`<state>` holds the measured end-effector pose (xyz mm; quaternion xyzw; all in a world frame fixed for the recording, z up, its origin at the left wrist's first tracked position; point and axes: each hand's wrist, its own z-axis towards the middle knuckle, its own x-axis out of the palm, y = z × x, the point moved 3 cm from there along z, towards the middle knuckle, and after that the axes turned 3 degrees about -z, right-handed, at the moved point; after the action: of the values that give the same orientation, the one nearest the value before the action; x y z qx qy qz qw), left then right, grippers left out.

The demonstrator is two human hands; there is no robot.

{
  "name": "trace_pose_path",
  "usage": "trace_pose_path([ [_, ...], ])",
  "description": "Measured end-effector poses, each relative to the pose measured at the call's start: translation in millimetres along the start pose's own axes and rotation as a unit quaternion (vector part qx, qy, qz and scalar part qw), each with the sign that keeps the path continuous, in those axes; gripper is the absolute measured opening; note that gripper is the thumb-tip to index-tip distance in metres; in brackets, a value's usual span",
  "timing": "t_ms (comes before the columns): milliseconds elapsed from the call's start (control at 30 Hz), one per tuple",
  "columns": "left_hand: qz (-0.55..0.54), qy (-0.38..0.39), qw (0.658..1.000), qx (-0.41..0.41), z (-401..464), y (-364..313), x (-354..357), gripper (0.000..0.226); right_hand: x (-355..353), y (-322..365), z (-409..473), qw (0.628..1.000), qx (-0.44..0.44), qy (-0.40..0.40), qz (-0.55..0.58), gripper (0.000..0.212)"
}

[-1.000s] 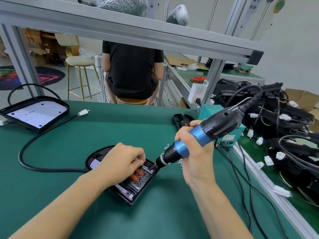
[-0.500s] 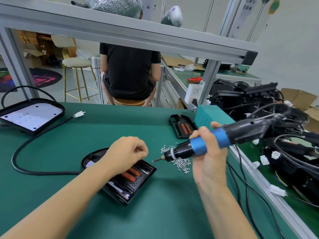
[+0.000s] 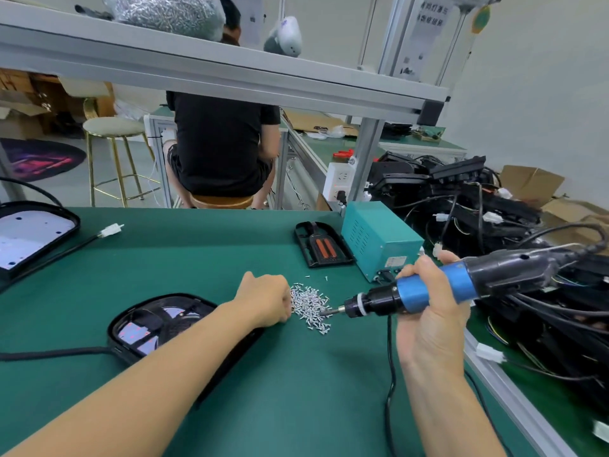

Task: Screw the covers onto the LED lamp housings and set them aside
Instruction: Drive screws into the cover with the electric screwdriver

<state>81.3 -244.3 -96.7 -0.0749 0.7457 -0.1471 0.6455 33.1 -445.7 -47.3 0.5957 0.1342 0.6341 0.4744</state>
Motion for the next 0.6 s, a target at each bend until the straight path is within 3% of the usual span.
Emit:
trace_pose_path([
  [67, -0.138, -0.024, 0.99, -0.01, -4, 4, -4, 0.013, -1, 5, 0, 1.0, 0.009, 0.0, 0.023, 0.028],
  [100, -0.253, -0.03, 0.967, -0.016, -10, 5, -7, 0.013, 0, 7, 0, 0.999, 0.015, 0.003, 0.037, 0.028],
  [167, -0.46, -0.038, 0.887, 0.002, -28, 6, -14, 0.014, 5, 14, -1, 0.997, 0.029, 0.01, 0.07, 0.03],
  [233, -0.568, -0.037, 0.822, 0.022, -46, 7, -19, 0.013, 13, 21, -3, 0.993, 0.043, 0.022, 0.107, 0.032],
  [433, -0.745, -0.053, 0.663, 0.051, -94, 10, -26, 0.005, 49, 39, -20, 0.979, 0.049, 0.092, 0.174, 0.035],
  [600, -0.752, -0.089, 0.648, 0.074, -118, 14, -35, 0.006, 76, 43, -38, 0.973, 0.038, 0.148, 0.171, 0.028],
])
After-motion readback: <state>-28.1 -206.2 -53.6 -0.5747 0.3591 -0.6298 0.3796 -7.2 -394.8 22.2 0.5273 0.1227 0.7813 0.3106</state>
